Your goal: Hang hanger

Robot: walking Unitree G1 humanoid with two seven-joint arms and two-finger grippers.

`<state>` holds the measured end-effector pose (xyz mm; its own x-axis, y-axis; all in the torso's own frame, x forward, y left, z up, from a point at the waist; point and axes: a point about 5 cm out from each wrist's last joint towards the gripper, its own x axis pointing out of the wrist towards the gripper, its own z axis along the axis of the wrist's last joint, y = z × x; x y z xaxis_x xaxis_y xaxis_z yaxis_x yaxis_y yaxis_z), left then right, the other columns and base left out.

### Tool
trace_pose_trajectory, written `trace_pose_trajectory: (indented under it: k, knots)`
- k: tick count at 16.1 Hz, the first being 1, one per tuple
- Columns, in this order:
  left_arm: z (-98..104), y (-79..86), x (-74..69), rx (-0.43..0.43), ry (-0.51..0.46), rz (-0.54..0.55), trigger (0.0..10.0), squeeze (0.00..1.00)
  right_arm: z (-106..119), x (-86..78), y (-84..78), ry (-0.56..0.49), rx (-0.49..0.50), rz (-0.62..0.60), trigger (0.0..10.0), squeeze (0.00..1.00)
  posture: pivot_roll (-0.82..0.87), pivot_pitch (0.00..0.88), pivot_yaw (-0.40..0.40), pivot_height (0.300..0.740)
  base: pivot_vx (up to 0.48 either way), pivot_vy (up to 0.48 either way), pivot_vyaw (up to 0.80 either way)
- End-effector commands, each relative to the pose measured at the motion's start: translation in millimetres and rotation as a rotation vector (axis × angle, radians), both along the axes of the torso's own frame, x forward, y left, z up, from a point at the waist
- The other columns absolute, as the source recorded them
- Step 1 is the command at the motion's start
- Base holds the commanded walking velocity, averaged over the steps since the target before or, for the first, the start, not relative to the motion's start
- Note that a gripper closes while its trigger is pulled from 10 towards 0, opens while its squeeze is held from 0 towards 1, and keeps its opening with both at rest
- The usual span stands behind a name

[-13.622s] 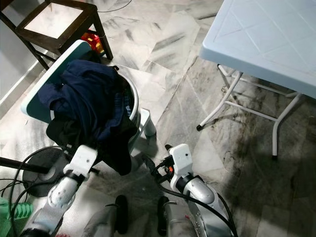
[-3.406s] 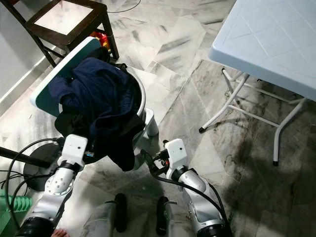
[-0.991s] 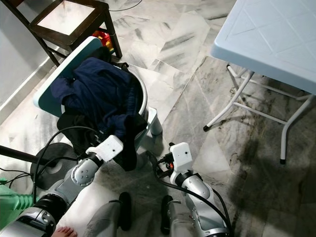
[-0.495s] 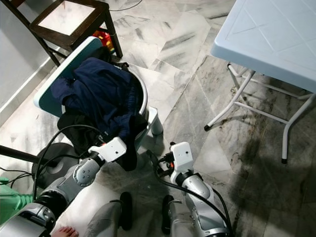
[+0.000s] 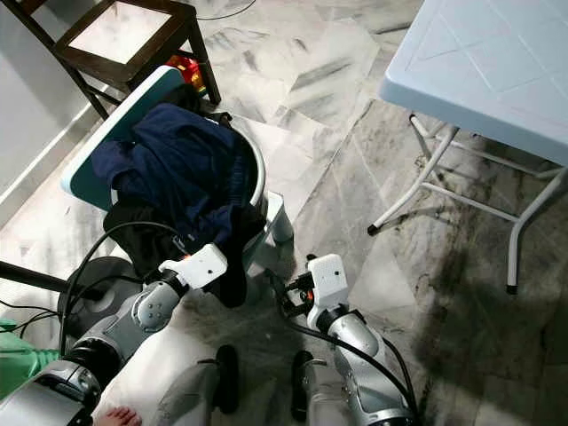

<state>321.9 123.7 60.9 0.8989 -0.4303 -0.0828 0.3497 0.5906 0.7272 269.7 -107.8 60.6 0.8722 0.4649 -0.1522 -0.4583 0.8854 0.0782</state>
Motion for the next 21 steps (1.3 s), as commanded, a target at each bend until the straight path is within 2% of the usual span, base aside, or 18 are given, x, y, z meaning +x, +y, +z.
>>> trace_pose_trajectory:
  k: [1, 5, 8, 11, 14, 16, 19, 20, 21]
  knots:
    - [-7, 2.0, -4.7, 0.015, 0.019, -0.006, 0.0, 0.00, -5, -3.0, -0.6, 0.023, 0.002, -0.004, 10.0, 0.00, -0.03, 0.296, 0.062, 0.740, 0.000, 0.000, 0.00]
    - [-1, 2.7, -3.3, 0.002, -0.033, -0.001, 0.0, 0.00, -5, -1.2, 0.2, 0.019, 0.001, 0.001, 10.0, 0.00, -0.03, 0.290, 0.062, 0.740, 0.000, 0.000, 0.00]
    - [8, 2.9, -1.0, -0.046, -0.080, 0.005, 0.0, 0.00, -4, 0.9, 1.3, 0.017, 0.002, -0.001, 10.0, 0.00, -0.02, 0.286, 0.062, 0.740, 0.000, 0.000, 0.00]
    - [41, -3.3, 4.9, -0.222, -0.174, -0.029, 0.0, 0.00, -2, 6.4, 0.5, 0.004, 0.005, -0.021, 10.0, 0.00, -0.01, 0.269, 0.064, 0.740, 0.000, 0.000, 0.00]
    - [75, -7.2, 6.2, -0.319, -0.285, -0.071, 0.0, 0.00, -1, 13.1, -0.1, -0.005, 0.004, -0.031, 10.0, 0.00, 0.01, 0.239, 0.059, 0.740, 0.000, 0.000, 0.00]
    - [85, -3.0, 7.5, -0.343, -0.315, -0.055, 0.0, 0.00, 1, 17.2, 0.6, -0.012, 0.005, -0.031, 10.0, 0.00, 0.02, 0.221, 0.051, 0.740, 0.000, 0.000, 0.00]
    - [114, 10.4, 7.0, -0.481, -0.396, 0.015, 0.0, 0.00, 5, 25.5, -1.7, -0.031, -0.008, -0.027, 10.0, 0.00, 0.03, 0.201, 0.035, 0.740, 0.000, 0.000, 0.00]
    - [139, 12.3, 8.5, -0.556, -0.439, 0.011, 0.0, 0.00, 6, 28.8, -4.9, -0.038, -0.012, -0.034, 10.0, 0.00, 0.03, 0.193, 0.028, 0.740, 0.000, 0.000, 0.00]
    - [144, 11.4, 9.4, -0.567, -0.440, 0.007, 0.0, 0.00, 6, 30.0, -5.7, -0.040, -0.013, -0.037, 10.0, 0.00, 0.04, 0.192, 0.027, 0.740, 0.000, 0.000, 0.00]
